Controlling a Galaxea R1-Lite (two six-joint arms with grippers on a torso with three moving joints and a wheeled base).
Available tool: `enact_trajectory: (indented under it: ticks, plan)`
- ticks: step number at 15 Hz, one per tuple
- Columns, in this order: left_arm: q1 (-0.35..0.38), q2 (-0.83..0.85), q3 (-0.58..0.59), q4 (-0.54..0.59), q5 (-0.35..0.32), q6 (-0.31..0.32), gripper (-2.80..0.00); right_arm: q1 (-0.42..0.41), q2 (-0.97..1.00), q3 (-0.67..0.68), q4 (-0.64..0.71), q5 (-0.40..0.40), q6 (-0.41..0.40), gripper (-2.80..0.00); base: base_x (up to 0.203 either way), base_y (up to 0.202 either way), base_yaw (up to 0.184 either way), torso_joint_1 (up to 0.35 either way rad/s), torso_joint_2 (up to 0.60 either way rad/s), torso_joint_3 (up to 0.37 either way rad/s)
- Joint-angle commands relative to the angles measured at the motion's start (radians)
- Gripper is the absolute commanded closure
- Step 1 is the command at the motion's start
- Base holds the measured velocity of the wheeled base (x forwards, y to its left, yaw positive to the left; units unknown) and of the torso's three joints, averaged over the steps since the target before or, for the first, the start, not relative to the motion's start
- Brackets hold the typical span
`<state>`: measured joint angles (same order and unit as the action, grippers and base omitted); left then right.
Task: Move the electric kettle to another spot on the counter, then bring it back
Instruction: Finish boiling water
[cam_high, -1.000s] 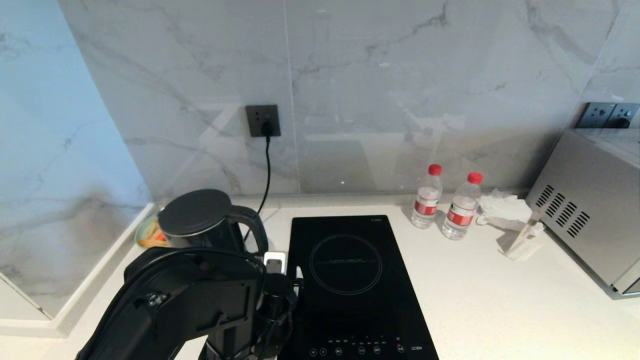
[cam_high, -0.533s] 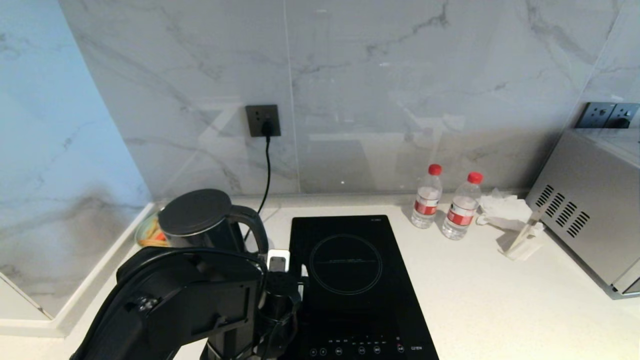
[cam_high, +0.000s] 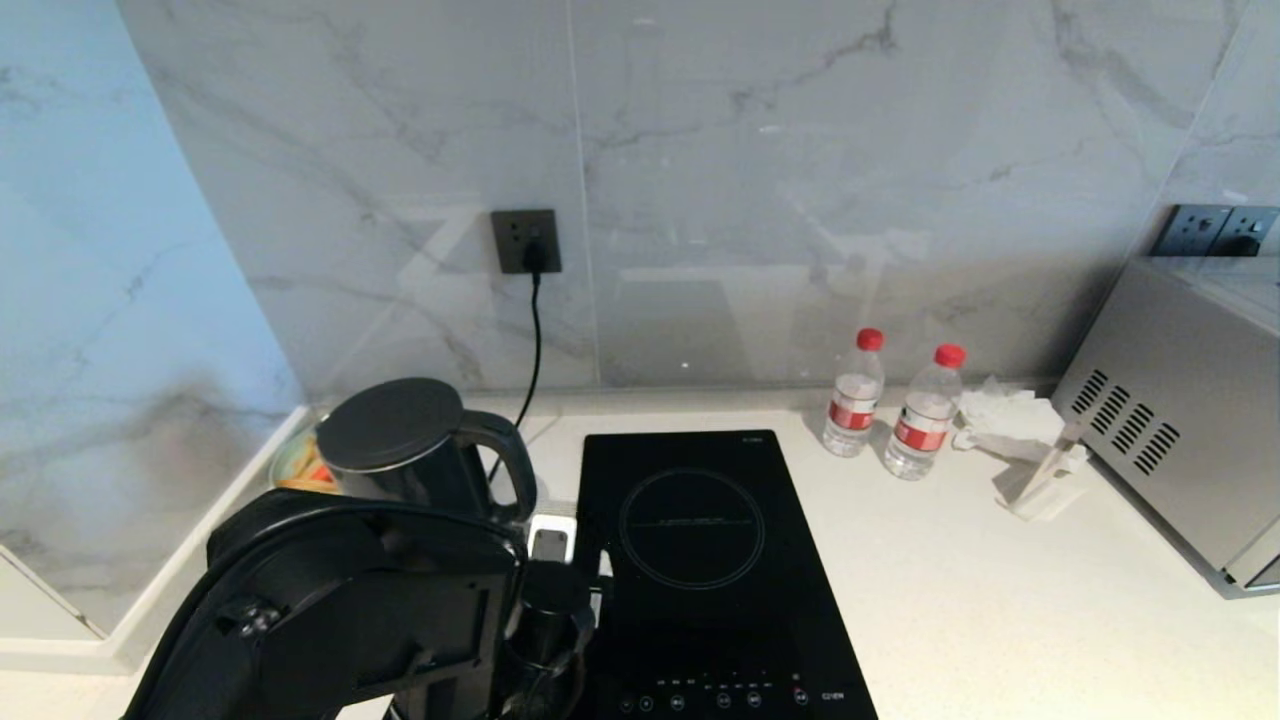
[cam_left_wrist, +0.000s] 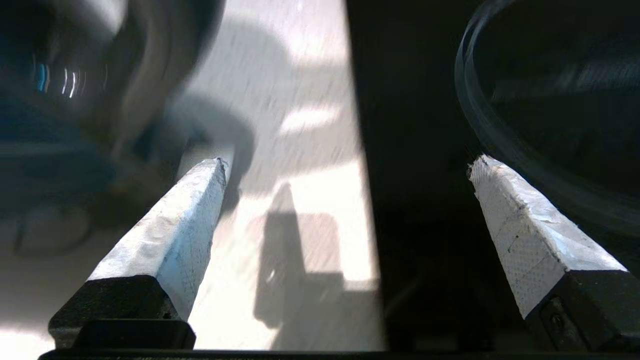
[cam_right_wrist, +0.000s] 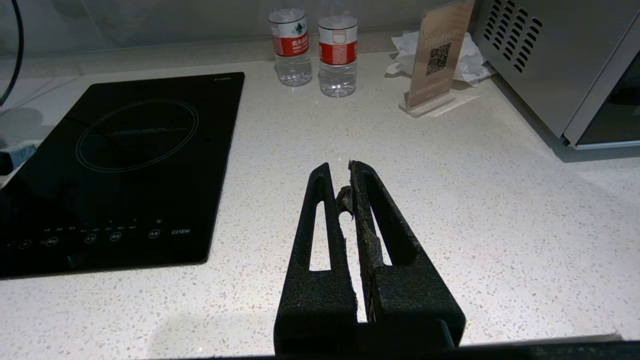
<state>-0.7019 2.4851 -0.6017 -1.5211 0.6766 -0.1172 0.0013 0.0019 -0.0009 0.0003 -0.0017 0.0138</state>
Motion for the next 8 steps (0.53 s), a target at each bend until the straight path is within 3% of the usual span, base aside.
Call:
enact_trajectory:
  ticks: [1, 8]
  plan:
    - [-0.009, -0.003, 0.054, -0.009, -0.014, -0.002, -2.8, 0.0, 0.0, -0.001, 0.0, 0.0, 0.0, 0.0, 0.0, 0.0, 0.0, 0.0, 0.0, 0.0]
    - [-0.013, 0.051, 0.033, -0.009, -0.04, 0.006, -2.8, 0.0, 0.0, 0.0, 0.0, 0.0, 0.0, 0.0, 0.0, 0.0, 0.0, 0.0, 0.0, 0.0]
